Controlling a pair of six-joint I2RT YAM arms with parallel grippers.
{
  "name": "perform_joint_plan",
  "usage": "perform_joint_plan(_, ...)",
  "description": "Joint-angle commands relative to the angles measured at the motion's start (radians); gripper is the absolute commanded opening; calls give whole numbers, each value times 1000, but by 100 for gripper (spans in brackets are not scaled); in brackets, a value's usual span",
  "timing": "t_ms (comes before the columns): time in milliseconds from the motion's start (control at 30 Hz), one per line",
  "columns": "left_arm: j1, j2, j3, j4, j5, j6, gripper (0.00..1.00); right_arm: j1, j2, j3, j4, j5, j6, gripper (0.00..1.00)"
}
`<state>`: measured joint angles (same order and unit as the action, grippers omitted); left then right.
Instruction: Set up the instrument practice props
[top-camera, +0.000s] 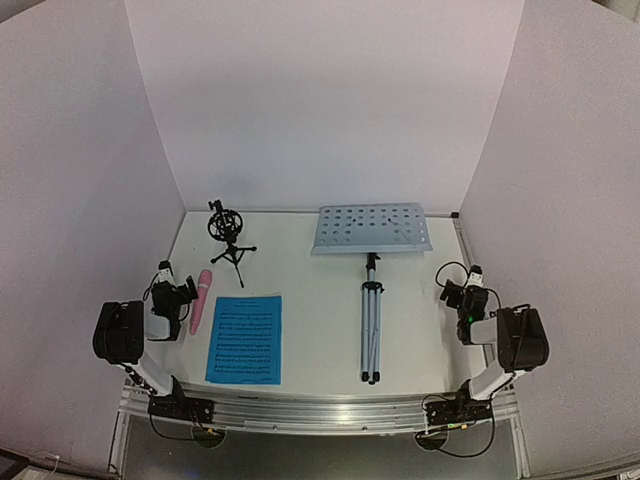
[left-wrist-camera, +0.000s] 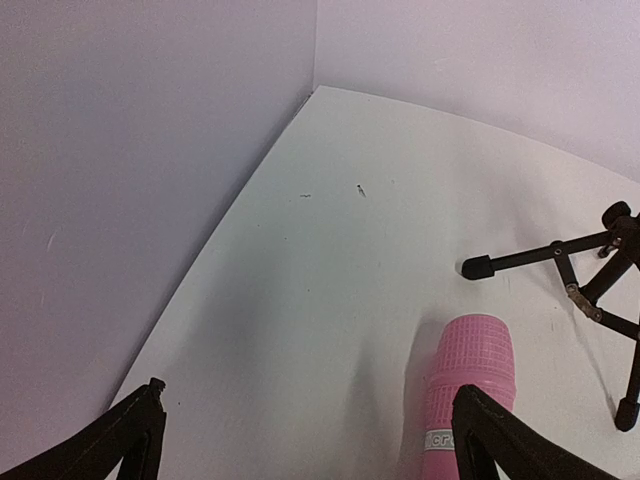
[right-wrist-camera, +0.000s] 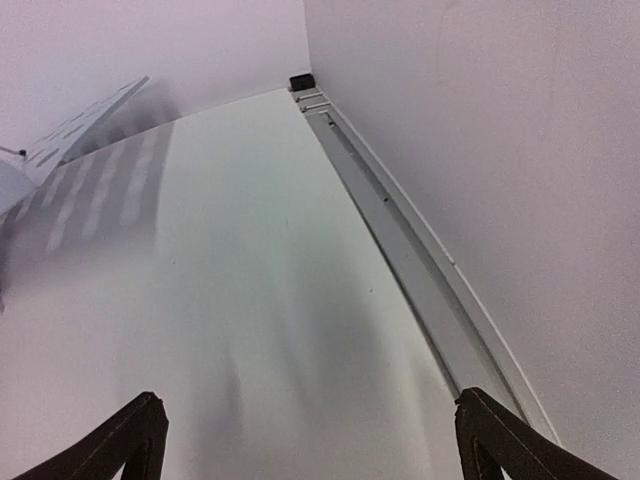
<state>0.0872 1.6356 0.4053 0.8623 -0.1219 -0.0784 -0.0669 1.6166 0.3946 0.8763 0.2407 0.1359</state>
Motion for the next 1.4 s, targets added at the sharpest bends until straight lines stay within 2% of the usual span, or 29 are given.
perform_joint_plan(0, 6, -11, 23, 18, 13, -3, 100, 1, -168, 84, -222, 115, 50, 98)
perform_joint_plan(133, 6, -16, 16, 26, 6, 1, 100, 1, -228, 258, -582, 12, 145, 95)
perform_joint_plan(233, 5, -98, -20, 31, 24, 15, 100, 1, -210, 412, -855, -78, 249, 91)
perform_joint_plan(367, -7, -312, -35, -96, 19, 22, 100, 31, -209, 526, -996, -210, 341, 87)
perform_joint_plan(433, -27, -422, -31, -167, 70, 96, 100, 111, -206, 588, -1060, -183, 335, 87)
perform_joint_plan(500, -57, -530, -19, -301, 195, 185, 100, 216, -186, 664, -1123, -115, 302, 87)
perform_joint_plan(600, -107, -670, -53, -395, 359, 249, 100, 346, -148, 751, -1195, -3, 273, 87)
perform_joint_plan(667, -162, -737, -61, -508, 476, 301, 100, 414, -111, 793, -1226, 62, 291, 85)
perform_joint_plan(733, -236, -769, -59, -577, 519, 324, 100, 475, -49, 850, -1254, 89, 335, 81)
perform_joint_plan(800, -303, -756, -48, -611, 567, 360, 100, 530, 17, 907, -1276, 102, 347, 78)
perform_joint_plan(900, -343, -666, -5, -592, 632, 377, 100, 604, 145, 1028, -1290, 117, 372, 74)
perform_joint_plan(1100, -361, -427, 127, -474, 742, 329, 100, 613, 386, 1226, -1332, 112, 420, 65)
perform_joint_plan(1200, -390, -328, 176, -386, 829, 311, 99, 614, 455, 1270, -1336, 134, 423, 60)
perform_joint_plan(1367, -453, -191, 222, -271, 829, 278, 99, 614, 532, 1293, -1340, 136, 431, 53)
